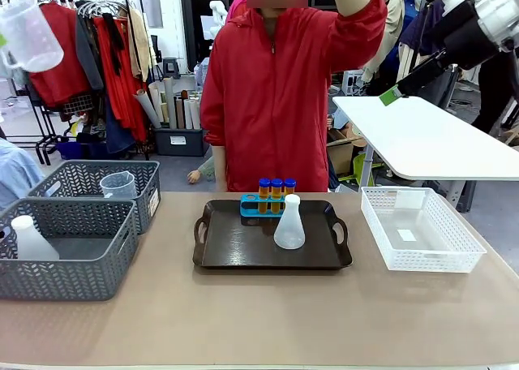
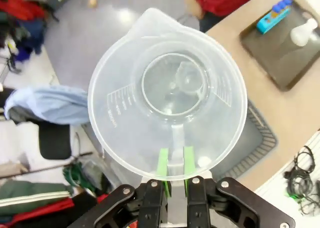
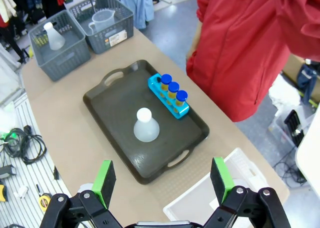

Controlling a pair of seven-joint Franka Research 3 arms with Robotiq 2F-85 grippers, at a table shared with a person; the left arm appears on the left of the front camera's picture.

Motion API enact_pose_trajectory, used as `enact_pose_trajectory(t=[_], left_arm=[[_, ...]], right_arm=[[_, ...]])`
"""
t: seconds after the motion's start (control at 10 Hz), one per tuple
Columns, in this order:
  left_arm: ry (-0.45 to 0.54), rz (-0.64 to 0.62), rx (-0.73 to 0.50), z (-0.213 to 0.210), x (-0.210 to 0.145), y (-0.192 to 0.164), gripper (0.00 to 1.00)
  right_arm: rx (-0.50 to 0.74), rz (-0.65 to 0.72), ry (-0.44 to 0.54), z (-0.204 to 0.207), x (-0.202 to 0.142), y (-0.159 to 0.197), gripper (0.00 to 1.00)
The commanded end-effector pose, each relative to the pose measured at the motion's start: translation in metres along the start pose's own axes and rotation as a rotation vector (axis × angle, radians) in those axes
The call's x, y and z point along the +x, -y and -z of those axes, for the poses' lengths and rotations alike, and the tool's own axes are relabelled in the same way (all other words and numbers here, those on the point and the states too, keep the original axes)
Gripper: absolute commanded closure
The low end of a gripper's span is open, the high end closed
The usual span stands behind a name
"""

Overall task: Prepare the laboratory tools.
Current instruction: Pick up one Large Measuring Cup and place it on the Handle tray.

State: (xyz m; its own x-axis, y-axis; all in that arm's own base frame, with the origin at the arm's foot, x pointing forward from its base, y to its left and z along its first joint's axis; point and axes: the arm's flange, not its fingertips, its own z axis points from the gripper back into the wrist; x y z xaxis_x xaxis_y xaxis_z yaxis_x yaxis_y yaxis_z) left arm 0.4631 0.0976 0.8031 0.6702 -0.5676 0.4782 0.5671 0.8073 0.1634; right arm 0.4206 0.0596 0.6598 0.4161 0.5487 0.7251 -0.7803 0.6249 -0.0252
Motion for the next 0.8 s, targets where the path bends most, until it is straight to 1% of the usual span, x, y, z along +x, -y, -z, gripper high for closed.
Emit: enact_pose_trajectory(t=[0.0, 0.1, 0.3, 0.5, 0.7], left_arm=[[0.096, 0.099, -0.019, -0.013, -0.004, 0.02, 1.0], [0.124, 0.154, -0.031, -0.023, 0.0, 0.034, 1.0], [0.183, 0.263, -0.064, -0.031, 0.018, 0.06, 1.0], [0.213, 0.371, -0.106, -0.027, 0.037, 0.084, 1.0], [0.231, 0.47, -0.15, -0.019, 0.054, 0.115, 1.0]], right_arm=[[0.016, -0.002, 0.015, 0.0, 0.0, 0.001, 0.0], [0.016, -0.002, 0.015, 0.0, 0.0, 0.001, 0.0], [0.016, -0.002, 0.015, 0.0, 0.0, 0.001, 0.0], [0.016, -0.002, 0.015, 0.0, 0.0, 0.001, 0.0], [0.016, -0.002, 0.015, 0.0, 0.0, 0.001, 0.0]])
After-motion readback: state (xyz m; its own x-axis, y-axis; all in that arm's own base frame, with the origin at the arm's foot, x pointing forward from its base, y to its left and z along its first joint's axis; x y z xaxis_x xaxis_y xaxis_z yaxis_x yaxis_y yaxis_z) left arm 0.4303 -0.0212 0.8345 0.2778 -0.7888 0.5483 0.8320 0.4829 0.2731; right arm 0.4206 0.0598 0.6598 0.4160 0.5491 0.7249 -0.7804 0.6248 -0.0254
